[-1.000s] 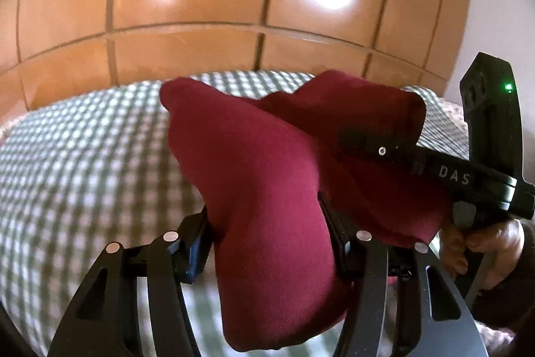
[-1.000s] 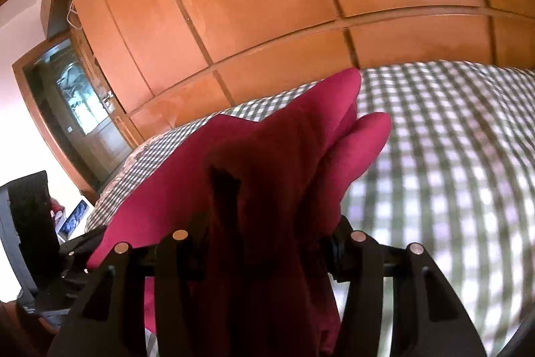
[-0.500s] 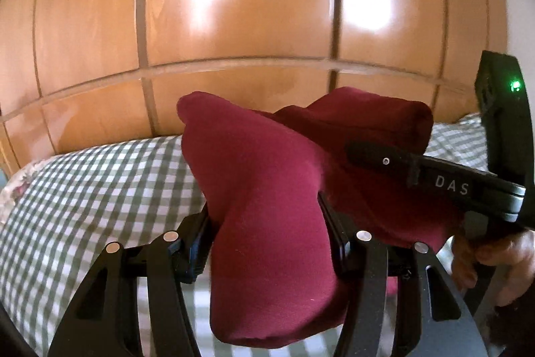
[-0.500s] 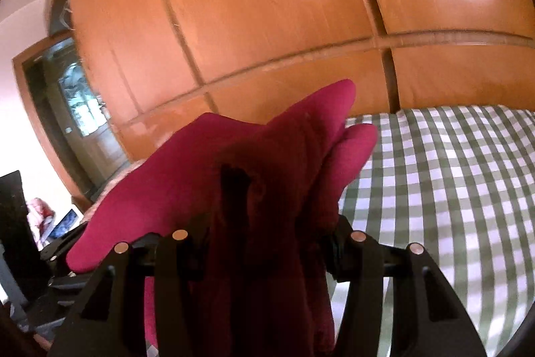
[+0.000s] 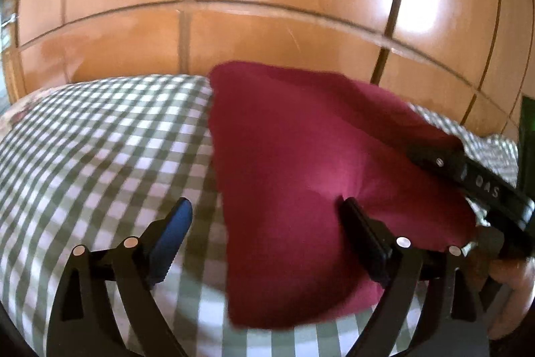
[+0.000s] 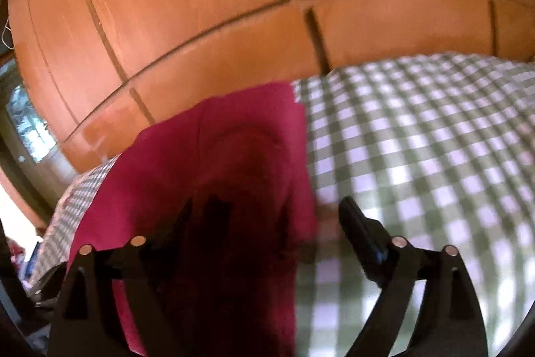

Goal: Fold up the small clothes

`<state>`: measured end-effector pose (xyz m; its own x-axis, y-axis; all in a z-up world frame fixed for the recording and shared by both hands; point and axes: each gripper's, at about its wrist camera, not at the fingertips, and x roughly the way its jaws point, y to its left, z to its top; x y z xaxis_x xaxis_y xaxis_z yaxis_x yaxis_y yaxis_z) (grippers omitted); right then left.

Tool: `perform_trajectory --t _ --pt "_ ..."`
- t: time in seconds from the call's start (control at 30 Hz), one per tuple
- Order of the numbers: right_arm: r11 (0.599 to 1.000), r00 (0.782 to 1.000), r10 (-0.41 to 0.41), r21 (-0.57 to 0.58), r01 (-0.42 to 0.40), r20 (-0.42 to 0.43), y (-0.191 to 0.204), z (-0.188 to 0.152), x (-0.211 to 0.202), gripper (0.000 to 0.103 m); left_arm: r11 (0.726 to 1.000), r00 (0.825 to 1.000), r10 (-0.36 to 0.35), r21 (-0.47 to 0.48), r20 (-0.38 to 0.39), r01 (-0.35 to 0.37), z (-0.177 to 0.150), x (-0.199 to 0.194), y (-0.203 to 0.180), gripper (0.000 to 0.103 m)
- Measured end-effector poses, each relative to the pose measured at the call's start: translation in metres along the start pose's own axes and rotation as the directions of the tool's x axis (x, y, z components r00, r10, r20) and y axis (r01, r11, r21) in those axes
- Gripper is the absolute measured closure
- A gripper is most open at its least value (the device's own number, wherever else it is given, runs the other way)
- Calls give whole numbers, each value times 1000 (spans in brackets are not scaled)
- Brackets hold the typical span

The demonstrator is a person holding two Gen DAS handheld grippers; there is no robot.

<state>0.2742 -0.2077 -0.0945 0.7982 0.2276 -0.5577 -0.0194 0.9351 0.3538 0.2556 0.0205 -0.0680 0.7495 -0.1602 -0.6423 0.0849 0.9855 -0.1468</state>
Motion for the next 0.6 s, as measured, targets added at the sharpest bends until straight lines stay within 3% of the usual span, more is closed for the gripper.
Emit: perform_trajectory --t 0.17,0.27,0.33,0.6 --pt "997 997 -70 -30 70 -16 6 -13 -18 14 999 999 22 -42 31 -21 -9 -19 2 10" --pt "982 981 -188 -38 187 -48 2 -17 -14 13 997 994 72 -32 -81 -75 -11 4 1 7" --pt "976 973 -216 -41 214 -81 1 -17 -5 11 996 986 90 -13 -141 -93 -11 16 -2 7" --pt "966 970 -241 -91 242 24 16 -23 -27 4 990 987 142 30 -80 -140 -13 -10 -15 3"
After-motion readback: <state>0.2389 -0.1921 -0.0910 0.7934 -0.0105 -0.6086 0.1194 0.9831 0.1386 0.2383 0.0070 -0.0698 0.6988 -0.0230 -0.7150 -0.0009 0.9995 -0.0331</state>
